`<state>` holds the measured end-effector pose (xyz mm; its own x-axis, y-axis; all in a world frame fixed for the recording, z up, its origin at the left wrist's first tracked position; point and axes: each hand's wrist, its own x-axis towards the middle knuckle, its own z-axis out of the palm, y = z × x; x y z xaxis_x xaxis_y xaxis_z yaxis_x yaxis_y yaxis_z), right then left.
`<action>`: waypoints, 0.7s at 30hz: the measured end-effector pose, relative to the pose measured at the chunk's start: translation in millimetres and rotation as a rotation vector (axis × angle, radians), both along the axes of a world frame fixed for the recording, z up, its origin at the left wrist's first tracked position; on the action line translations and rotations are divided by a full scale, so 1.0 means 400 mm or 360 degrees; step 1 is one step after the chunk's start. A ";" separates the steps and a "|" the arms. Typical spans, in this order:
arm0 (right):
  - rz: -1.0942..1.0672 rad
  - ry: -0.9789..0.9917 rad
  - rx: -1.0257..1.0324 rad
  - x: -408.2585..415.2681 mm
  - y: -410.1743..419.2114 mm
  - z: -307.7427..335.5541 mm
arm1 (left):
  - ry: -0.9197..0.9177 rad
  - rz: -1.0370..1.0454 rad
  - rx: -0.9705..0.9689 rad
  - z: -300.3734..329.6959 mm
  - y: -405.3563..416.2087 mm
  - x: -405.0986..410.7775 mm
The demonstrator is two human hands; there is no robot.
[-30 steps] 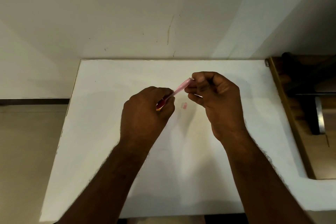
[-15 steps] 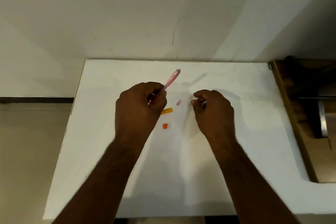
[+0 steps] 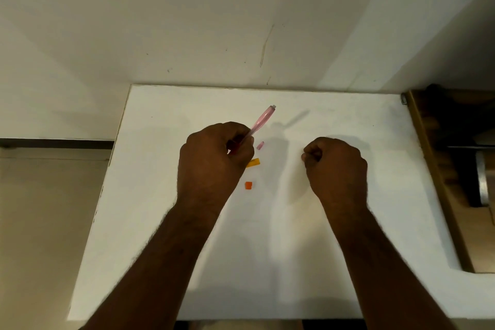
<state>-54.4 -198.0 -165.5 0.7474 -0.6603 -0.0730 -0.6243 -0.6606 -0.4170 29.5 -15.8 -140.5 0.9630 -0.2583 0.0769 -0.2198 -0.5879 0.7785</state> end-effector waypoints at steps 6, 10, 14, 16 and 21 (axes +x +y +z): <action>-0.0305 -0.0639 0.1252 0.015 0.002 0.036 | 0.0025 -0.0090 0.0004 0.001 -0.003 -0.008; -0.0340 -0.1030 0.1905 0.017 0.004 0.074 | 0.0029 -0.0185 0.0075 -0.009 -0.006 -0.011; -0.0364 -0.1077 0.1997 0.018 0.010 0.085 | 0.0038 -0.0270 0.0098 -0.016 -0.009 -0.018; -0.0344 -0.1072 0.1960 0.019 0.015 0.086 | 0.0027 -0.0294 0.0095 -0.018 -0.009 -0.021; -0.0262 -0.1048 0.1812 0.020 0.019 0.085 | -0.0004 -0.0324 0.0104 -0.018 -0.007 -0.021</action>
